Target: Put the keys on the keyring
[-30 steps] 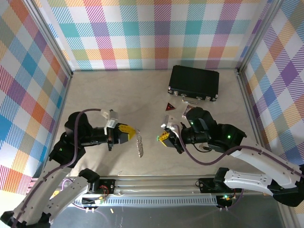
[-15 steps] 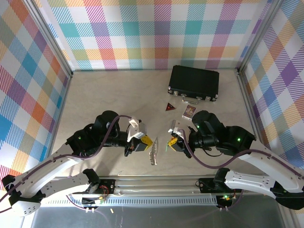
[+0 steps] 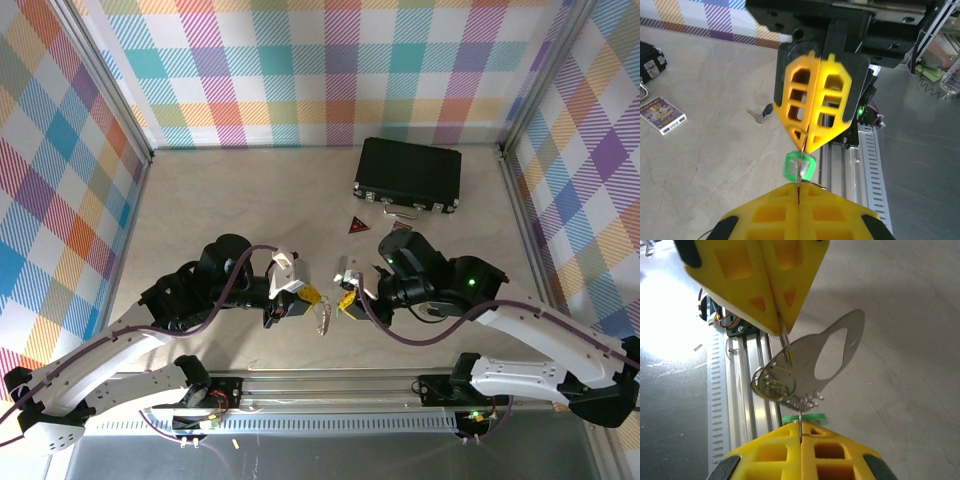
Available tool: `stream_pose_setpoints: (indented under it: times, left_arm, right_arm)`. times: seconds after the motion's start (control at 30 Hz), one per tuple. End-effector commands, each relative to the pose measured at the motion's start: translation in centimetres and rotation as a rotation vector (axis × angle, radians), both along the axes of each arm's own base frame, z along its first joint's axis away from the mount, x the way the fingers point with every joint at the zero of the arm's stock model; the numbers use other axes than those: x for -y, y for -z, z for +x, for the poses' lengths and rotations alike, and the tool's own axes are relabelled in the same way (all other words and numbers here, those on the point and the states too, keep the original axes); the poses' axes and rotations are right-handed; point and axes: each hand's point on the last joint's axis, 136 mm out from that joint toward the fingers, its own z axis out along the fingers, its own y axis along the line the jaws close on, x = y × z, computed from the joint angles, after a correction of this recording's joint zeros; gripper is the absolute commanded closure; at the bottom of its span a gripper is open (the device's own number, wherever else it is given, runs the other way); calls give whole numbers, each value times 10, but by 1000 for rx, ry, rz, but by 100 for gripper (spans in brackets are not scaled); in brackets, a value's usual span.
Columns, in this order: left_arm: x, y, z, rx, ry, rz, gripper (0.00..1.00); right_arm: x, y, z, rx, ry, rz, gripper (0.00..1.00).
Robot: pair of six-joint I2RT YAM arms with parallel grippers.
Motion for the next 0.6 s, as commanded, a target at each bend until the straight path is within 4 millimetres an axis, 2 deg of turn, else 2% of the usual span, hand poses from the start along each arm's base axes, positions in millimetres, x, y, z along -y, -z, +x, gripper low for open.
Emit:
stream_pose_setpoints:
  times: [0.0, 0.3, 0.57]
  left_arm:
    - [0, 2, -4, 19, 17, 11, 100]
    - [1, 4, -5, 28, 17, 22, 100]
    - [1, 3, -5, 35, 14, 19, 100]
  right_arm:
    - [-10, -23, -4, 43, -61, 64, 100]
    - [-12, -29, -5, 39, -77, 71, 100]
    - [-15, -26, -10, 21, -101, 55, 100]
